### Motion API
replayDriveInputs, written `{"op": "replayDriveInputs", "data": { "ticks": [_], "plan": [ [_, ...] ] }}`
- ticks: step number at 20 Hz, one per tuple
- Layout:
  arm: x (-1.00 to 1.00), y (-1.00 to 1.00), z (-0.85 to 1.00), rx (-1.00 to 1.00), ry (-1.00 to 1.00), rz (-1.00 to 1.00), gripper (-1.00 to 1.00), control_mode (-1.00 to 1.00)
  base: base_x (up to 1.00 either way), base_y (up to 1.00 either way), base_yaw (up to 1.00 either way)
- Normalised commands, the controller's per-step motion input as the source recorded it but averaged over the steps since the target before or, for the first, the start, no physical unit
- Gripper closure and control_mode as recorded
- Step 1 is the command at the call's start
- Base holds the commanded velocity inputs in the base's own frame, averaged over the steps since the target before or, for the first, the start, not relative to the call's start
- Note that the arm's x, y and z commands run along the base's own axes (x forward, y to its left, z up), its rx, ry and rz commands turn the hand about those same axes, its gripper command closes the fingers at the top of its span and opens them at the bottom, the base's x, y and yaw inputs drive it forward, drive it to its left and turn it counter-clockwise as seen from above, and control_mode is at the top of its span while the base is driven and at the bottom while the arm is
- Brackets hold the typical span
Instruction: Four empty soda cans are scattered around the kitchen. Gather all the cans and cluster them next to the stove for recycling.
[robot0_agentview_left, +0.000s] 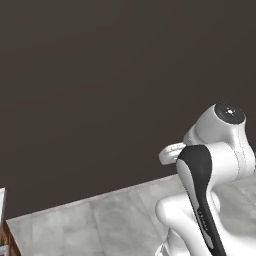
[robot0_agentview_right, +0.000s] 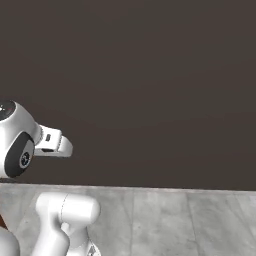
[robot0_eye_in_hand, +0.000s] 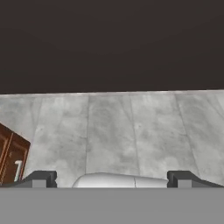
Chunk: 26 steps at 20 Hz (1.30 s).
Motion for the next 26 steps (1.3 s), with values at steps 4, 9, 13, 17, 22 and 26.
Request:
{"op": "replayDriveInputs", "data": {
  "ticks": [4, 9, 13, 17, 22, 26],
  "plan": [
    [0.0, 0.0, 0.0, 0.0, 0.0, 0.0, -1.0, 1.0, 1.0, 0.06, 0.0],
    [0.0, 0.0, 0.0, 0.0, 0.0, 0.0, -1.0, 1.0, 0.91, 0.05, -0.12],
    [0.0, 0.0, 0.0, 0.0, 0.0, 0.0, -1.0, 1.0, 0.08, 0.09, -0.47],
    [0.0, 0.0, 0.0, 0.0, 0.0, 0.0, -1.0, 1.0, 0.0, 0.03, -0.5],
    [0.0, 0.0, 0.0, 0.0, 0.0, 0.0, -1.0, 1.0, 0.12, 0.0, -0.43],
    [0.0, 0.0, 0.0, 0.0, 0.0, 0.0, -1.0, 1.0, 0.77, 0.04, -0.14]
  ]
}}
